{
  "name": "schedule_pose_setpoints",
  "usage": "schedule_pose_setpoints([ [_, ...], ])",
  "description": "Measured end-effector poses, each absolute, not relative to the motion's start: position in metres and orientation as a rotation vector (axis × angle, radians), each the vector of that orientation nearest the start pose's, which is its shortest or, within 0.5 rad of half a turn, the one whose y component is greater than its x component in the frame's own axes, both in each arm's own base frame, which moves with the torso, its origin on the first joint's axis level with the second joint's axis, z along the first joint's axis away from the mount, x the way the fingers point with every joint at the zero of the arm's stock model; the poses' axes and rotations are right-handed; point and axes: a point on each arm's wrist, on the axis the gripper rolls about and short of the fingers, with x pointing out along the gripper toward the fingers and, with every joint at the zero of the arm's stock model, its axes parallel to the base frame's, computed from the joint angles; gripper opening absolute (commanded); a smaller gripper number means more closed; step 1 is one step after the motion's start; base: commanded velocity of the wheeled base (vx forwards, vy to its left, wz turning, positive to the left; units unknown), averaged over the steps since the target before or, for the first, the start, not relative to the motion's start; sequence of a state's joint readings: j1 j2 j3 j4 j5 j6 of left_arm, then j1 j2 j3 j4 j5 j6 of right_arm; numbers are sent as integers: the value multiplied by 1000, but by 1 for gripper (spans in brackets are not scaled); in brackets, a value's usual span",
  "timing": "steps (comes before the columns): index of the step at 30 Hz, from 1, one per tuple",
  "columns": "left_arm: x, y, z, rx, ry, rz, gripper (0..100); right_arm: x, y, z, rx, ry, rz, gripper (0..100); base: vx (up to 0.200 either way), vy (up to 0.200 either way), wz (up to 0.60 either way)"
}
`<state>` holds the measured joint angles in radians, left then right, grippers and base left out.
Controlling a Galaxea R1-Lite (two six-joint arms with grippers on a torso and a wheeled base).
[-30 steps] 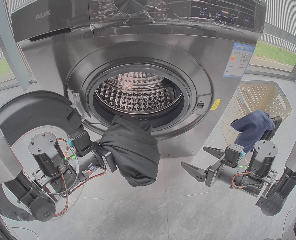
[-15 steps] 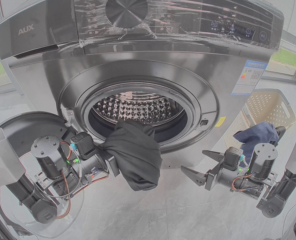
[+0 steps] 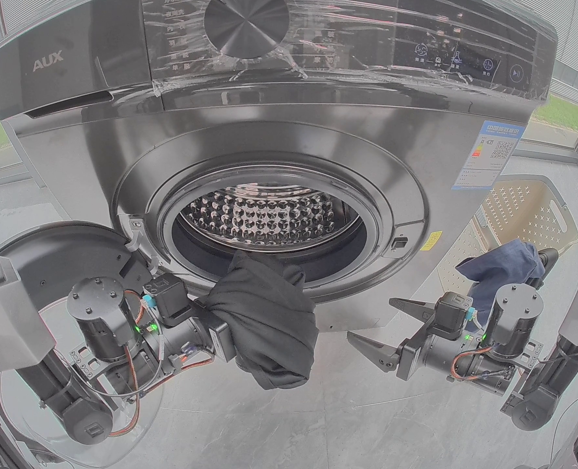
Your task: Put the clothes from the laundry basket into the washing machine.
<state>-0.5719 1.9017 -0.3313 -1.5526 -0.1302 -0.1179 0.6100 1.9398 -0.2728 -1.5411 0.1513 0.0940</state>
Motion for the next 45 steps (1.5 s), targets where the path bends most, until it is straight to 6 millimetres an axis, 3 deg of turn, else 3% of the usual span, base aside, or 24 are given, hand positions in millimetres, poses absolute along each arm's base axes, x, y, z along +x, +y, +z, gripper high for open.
schedule_pose_setpoints([
  [4,240,-160,112,-113,19,-695,0,215,158,87,60,160,765,100,0,0,0],
  [10,279,-186,126,-142,-112,-694,0,211,161,90,62,150,783,100,0,0,0],
  [16,317,-209,117,-150,-144,-685,0,208,163,93,66,139,795,100,0,0,0],
  [25,357,-216,98,-140,-36,-641,0,207,164,96,68,128,801,100,0,0,0],
  [45,423,-224,111,-147,-37,-550,0,206,166,95,67,131,807,100,0,0,0],
])
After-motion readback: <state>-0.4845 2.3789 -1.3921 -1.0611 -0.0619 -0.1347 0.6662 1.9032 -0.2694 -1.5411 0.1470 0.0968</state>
